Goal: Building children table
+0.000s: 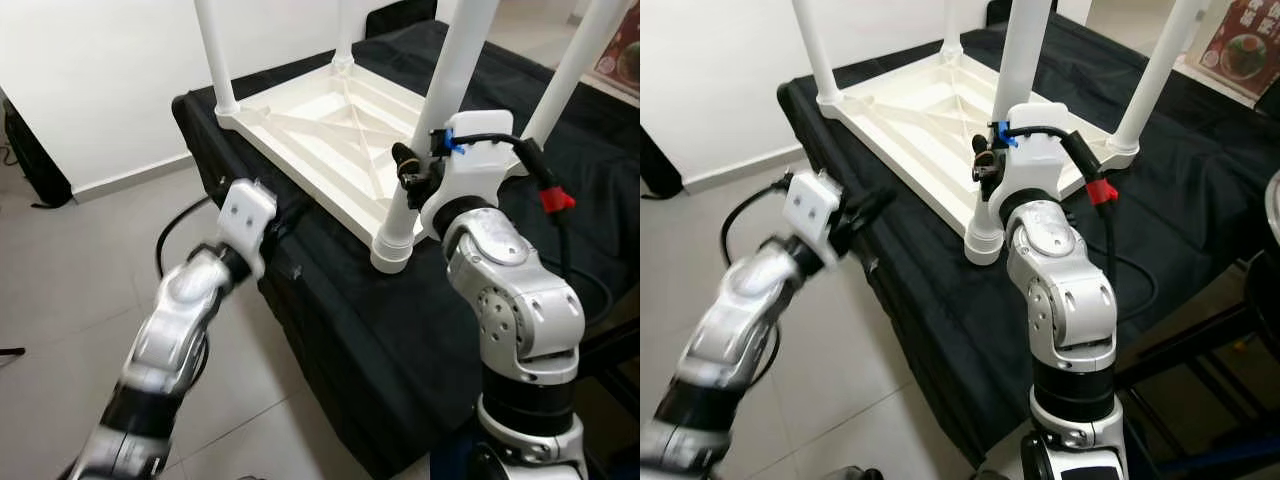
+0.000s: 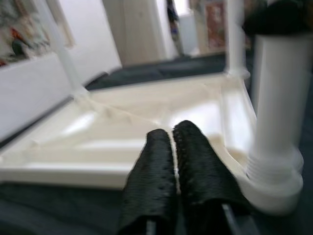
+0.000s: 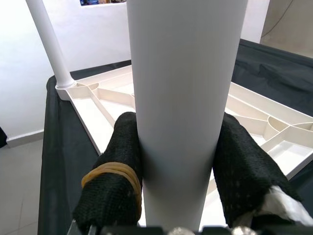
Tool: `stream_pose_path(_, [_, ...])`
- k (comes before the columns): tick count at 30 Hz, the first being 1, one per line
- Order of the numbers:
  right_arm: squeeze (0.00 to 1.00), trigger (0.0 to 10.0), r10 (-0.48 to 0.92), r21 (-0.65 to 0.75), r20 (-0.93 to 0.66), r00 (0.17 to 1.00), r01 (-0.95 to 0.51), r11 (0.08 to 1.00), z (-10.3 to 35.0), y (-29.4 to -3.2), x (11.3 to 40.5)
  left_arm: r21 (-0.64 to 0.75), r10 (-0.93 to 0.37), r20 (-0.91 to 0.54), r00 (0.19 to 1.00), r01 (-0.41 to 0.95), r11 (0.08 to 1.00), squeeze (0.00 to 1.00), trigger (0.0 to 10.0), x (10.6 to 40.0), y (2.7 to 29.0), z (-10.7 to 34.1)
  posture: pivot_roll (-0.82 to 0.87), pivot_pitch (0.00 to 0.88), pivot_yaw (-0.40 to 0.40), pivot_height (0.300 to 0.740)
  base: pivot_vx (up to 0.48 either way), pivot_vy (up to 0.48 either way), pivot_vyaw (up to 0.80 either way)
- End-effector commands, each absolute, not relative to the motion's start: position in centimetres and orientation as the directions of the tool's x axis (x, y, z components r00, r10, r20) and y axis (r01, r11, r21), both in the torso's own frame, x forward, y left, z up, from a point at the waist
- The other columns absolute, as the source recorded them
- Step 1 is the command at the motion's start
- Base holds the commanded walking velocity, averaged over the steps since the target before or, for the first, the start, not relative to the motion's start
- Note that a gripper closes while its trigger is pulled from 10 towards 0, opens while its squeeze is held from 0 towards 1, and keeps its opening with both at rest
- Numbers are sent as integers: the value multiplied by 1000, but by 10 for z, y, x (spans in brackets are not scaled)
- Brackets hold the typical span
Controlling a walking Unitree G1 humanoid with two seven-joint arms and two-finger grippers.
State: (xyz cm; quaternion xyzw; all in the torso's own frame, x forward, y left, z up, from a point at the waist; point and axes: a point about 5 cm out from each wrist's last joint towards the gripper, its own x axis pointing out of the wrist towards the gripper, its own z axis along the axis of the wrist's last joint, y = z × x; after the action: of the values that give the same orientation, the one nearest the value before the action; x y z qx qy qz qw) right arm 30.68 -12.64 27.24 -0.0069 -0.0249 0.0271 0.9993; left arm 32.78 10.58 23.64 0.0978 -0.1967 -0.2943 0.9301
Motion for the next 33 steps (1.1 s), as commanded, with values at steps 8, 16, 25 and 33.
stream_pose_path(8, [0, 10000, 64, -27, -134, 989, -68, 997, 240, -125, 310, 157, -721, 299, 626, 712, 684, 1000, 10000, 337, 77, 227, -79, 181, -7, 740, 0, 0, 0])
stream_pose_path(16, [0, 10000, 102, -29, -117, 988, -106, 994, 247, -118, 311, 131, -813, 243, 529, 812, 568, 1000, 10000, 350, 83, 219, -90, 187, -8, 740, 0, 0, 0])
stream_pose_path(25, [0, 10000, 139, -23, -105, 985, -142, 990, 250, -110, 310, 215, -800, 206, 564, 771, 599, 1000, 10000, 366, 84, 221, -95, 189, -8, 740, 0, 0, 0])
stream_pose_path(33, [0, 10000, 166, -22, -100, 981, -169, 985, 253, -104, 309, 180, -858, 210, 469, 844, 505, 0, 10000, 368, 53, 225, -112, 195, -2, 740, 0, 0, 0])
